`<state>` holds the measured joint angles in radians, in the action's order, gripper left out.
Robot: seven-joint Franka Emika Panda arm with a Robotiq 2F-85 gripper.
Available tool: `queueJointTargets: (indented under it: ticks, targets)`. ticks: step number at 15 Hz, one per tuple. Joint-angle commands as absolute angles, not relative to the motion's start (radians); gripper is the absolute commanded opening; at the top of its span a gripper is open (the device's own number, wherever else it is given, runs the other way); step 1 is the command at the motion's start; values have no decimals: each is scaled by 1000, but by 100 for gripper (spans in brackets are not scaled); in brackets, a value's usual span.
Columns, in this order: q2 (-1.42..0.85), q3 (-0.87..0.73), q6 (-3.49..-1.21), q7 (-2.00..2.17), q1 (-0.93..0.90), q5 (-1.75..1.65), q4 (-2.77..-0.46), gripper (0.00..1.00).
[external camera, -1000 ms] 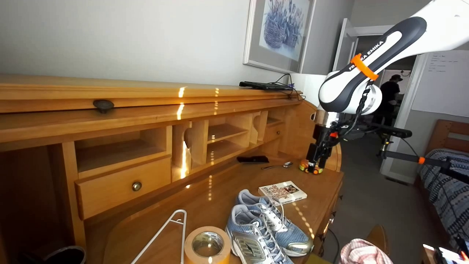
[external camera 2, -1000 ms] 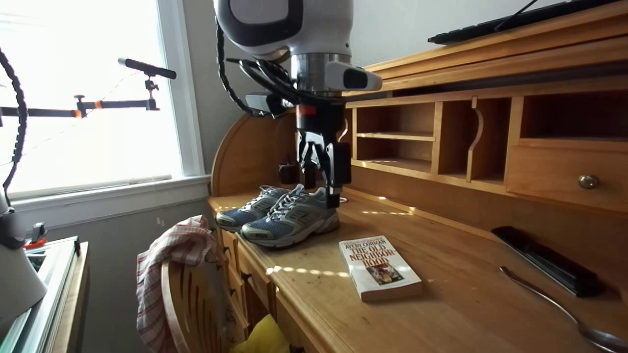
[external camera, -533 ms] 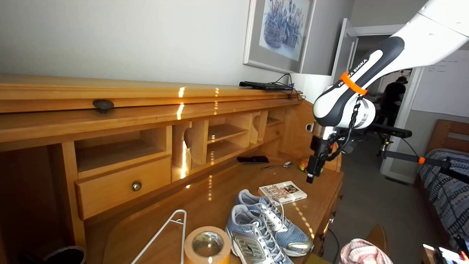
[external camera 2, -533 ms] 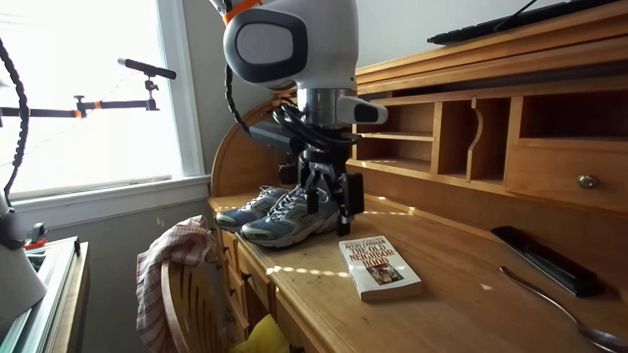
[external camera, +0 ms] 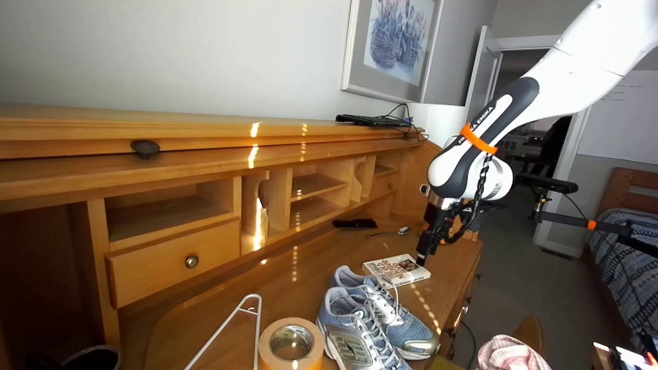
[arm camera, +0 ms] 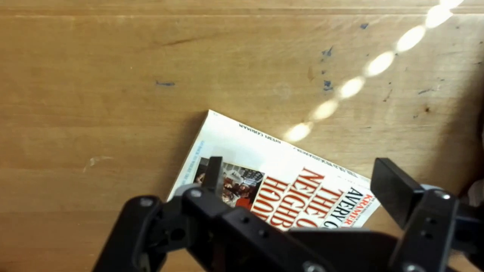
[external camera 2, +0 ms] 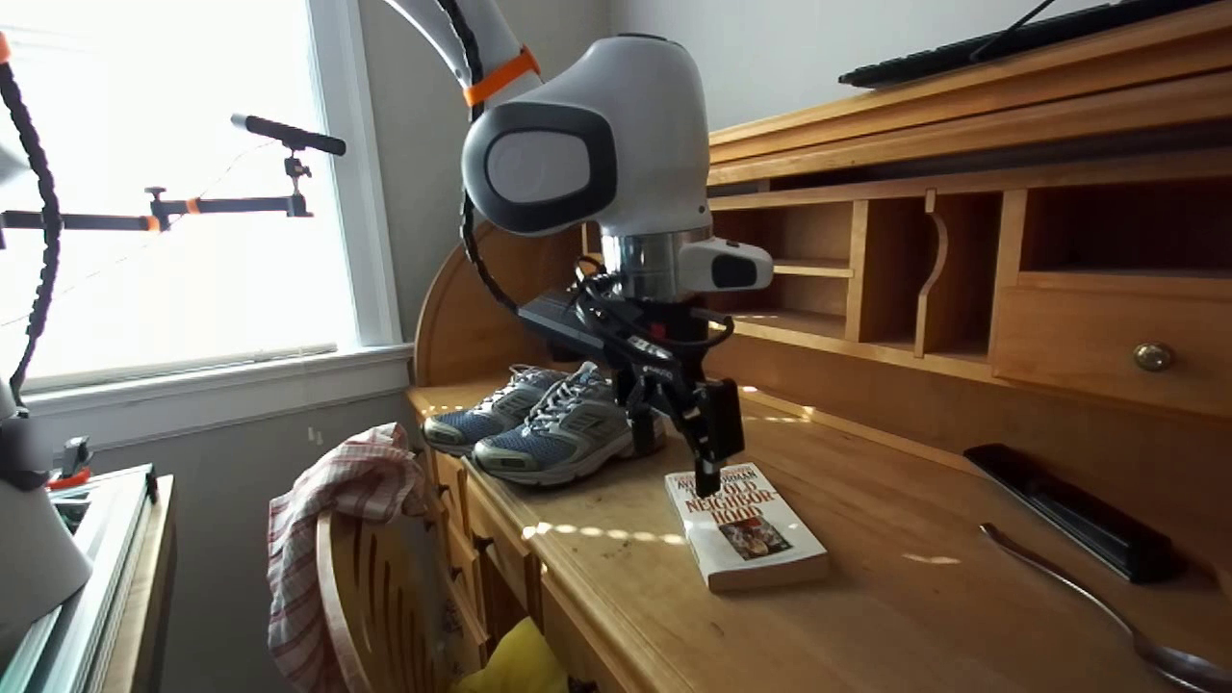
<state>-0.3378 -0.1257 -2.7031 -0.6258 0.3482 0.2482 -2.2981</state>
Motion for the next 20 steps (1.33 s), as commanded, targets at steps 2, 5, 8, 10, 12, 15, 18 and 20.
queueJointTargets:
  ticks: [2, 5, 8, 10, 12, 15, 18, 20]
  targets:
    - [-418, -46, -2791, -668, 404, 253, -2258, 100]
    - [-454, 14, -2853, -702, 450, 267, -2244, 96]
    - [-475, 92, -2923, -738, 511, 273, -2238, 71]
    - [-493, 159, -2971, -784, 573, 275, -2236, 54]
    - [-515, 239, -2993, -830, 649, 278, -2232, 38]
    - [-548, 339, -2979, -873, 760, 269, -2232, 16]
    - [-573, 394, -2977, -900, 842, 255, -2234, 0]
    - [-580, 407, -2977, -911, 876, 241, -2236, 0]
